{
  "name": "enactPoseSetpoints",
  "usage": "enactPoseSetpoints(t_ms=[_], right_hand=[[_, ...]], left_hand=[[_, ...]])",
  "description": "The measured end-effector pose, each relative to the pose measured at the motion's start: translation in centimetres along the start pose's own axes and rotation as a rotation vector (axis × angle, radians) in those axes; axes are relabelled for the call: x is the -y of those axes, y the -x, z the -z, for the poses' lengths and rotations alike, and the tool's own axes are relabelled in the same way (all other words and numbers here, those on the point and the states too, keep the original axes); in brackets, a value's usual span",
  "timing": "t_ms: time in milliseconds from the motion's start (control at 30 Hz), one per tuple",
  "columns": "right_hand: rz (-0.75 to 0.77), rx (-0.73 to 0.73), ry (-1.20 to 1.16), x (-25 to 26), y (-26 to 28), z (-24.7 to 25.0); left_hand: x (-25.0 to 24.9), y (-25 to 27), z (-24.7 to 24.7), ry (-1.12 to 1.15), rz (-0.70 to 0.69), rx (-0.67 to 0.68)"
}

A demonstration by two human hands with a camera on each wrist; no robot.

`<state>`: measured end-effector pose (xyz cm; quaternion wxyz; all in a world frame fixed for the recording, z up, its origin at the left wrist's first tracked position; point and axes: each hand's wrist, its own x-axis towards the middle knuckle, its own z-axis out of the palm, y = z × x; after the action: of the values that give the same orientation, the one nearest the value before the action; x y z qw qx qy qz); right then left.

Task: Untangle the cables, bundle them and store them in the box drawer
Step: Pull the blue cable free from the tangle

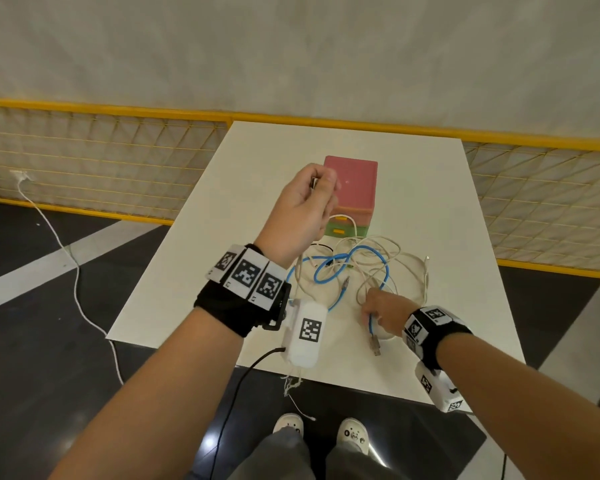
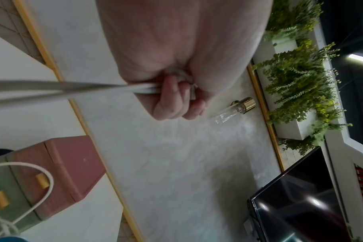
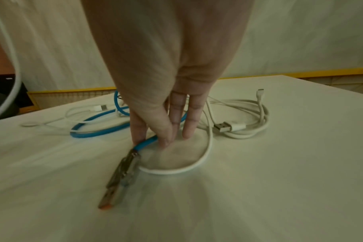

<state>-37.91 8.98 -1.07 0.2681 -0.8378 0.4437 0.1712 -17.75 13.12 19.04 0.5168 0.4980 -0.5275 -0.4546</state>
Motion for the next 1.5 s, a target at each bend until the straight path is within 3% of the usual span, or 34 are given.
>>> enactPoseSetpoints(t_ms=[167,300,367,500,667,900,1067,1267,1400,1500], right_hand=[[-0.011,-0.042,0.006,-0.2,-0.3,-0.6],[0.023,-0.055,-0.047,-0.4,-0.1,0.1],[0.049,-0.124,-0.209,-0.1,0.6,1.3],[0.033,-0.292,-0.784,0.8,3.1,5.1],[0.131,-0.501,-0.981,4.3,6.1,9.6],[0.223,-0.553,-0.976,7.5,7.5,11.3],[0.236,-0.599,-0.975,7.3,8.1,11.8],[0.267,-0.473,-0.842,6.3,6.7,9.5],[0.228,-0.456,-0.754,3.3,5.2,6.6],[0.157,-0.425,-0.737,1.4,4.5,5.3]], left_hand=[[0.7,-0.3,-0.3,0.03,0.033,0.004],[1.6,-0.6,-0.2,-0.065,0.063,-0.11],[2.2,-0.7,0.2,-0.074,0.067,-0.147],[3.0,-0.8,0.5,-0.123,0.059,-0.161],[3.4,-1.3,-1.3,-0.099,0.045,-0.123],[2.2,-2.3,-4.0,0.055,0.086,0.008],[2.1,-2.6,-4.0,-0.028,-0.013,0.152],[1.2,-4.4,-3.5,0.033,-0.125,-0.121],[-1.0,-4.6,-2.1,0.281,-0.124,-0.154],[-2.5,-4.7,-0.9,0.343,-0.155,-0.182]])
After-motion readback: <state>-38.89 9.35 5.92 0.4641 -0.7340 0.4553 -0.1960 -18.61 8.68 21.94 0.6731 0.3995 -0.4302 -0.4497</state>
